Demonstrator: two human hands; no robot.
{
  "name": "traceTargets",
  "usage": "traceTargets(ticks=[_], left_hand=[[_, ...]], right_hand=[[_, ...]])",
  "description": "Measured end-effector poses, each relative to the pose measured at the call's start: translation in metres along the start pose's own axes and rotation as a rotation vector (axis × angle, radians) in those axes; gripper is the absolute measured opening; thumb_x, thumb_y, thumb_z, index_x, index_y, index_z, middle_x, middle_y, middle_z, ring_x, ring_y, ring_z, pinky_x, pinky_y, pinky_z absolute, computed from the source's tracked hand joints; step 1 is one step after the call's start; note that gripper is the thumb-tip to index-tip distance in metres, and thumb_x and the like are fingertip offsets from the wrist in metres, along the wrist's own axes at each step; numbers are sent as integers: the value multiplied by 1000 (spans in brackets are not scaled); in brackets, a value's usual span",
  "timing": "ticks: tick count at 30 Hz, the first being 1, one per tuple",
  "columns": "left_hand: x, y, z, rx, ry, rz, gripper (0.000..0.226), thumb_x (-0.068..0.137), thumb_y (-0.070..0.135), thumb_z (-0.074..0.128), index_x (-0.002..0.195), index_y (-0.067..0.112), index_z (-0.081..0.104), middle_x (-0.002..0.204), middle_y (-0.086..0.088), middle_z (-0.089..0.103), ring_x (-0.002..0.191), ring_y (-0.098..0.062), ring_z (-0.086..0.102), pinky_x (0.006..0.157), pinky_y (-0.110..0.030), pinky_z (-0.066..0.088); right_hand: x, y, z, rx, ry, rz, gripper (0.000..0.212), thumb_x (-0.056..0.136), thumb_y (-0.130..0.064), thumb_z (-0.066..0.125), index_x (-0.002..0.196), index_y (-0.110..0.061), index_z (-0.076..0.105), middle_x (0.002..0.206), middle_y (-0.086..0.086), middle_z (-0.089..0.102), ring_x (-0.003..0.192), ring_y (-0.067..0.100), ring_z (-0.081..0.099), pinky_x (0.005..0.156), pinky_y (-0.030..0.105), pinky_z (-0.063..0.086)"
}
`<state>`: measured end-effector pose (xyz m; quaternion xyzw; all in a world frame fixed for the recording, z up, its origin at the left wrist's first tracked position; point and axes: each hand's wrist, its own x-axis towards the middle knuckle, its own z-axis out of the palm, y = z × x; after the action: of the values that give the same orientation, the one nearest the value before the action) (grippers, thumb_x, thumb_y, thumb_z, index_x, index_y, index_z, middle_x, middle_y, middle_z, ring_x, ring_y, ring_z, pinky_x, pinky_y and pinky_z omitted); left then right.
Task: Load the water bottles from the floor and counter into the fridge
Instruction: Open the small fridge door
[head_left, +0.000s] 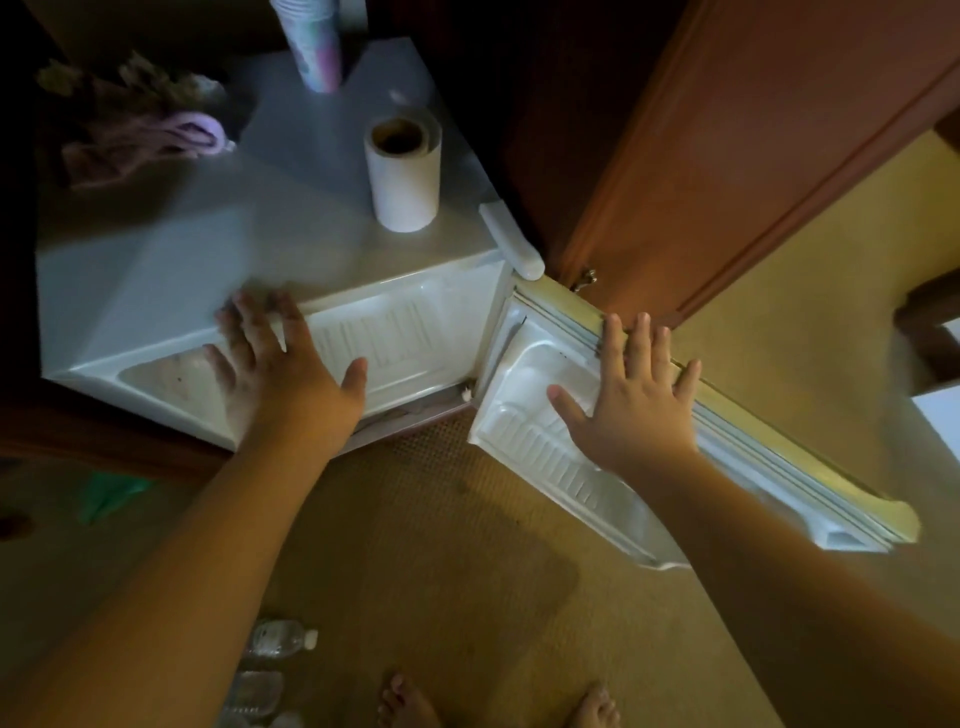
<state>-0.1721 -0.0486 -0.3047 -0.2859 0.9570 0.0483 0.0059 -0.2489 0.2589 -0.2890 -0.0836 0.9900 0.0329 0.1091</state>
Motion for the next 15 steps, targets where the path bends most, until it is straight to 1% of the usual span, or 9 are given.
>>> traceTargets(ticks=[3,5,7,11,15], left_hand=[[-4,-11,2,69,-7,27,109,89,72,46,159,17,-18,167,-18,-18,154,-37,-12,124,-57,6],[-5,-17,1,70,-13,40,109,90,69,48,158,22,-21,167,-13,-20,154,-34,-13,123,-57,6],[-6,-19,-2,77,-17,36,106,90,68,49,158,25,-20,168,-10,-20,155,-31,-13,123,-56,6],[-5,-17,-5,93,-41,7,105,90,68,49,160,25,-15,168,-8,-21,155,-29,-13,124,-56,5],[-7,-14,-9,79,-80,-12,107,90,67,50,159,25,-19,167,-7,-23,155,-29,-14,124,-56,4]], right_hand=[[7,10,-1,-13,5,-34,102,85,-89,9,159,-25,-20,170,11,-15,155,34,-17,122,65,-4],[12,15,-1,-15,11,-57,103,85,-90,9,160,-25,-19,170,11,-15,156,34,-17,121,66,-2],[16,20,-3,-13,14,-77,106,82,-93,9,160,-26,-18,170,10,-16,155,33,-18,121,67,-2],[22,25,-6,-23,20,-110,113,76,-98,7,160,-27,-18,170,9,-19,154,32,-22,121,67,-4],[21,25,-6,-30,36,-123,116,73,-100,7,160,-27,-18,169,10,-19,154,33,-23,121,67,-4]])
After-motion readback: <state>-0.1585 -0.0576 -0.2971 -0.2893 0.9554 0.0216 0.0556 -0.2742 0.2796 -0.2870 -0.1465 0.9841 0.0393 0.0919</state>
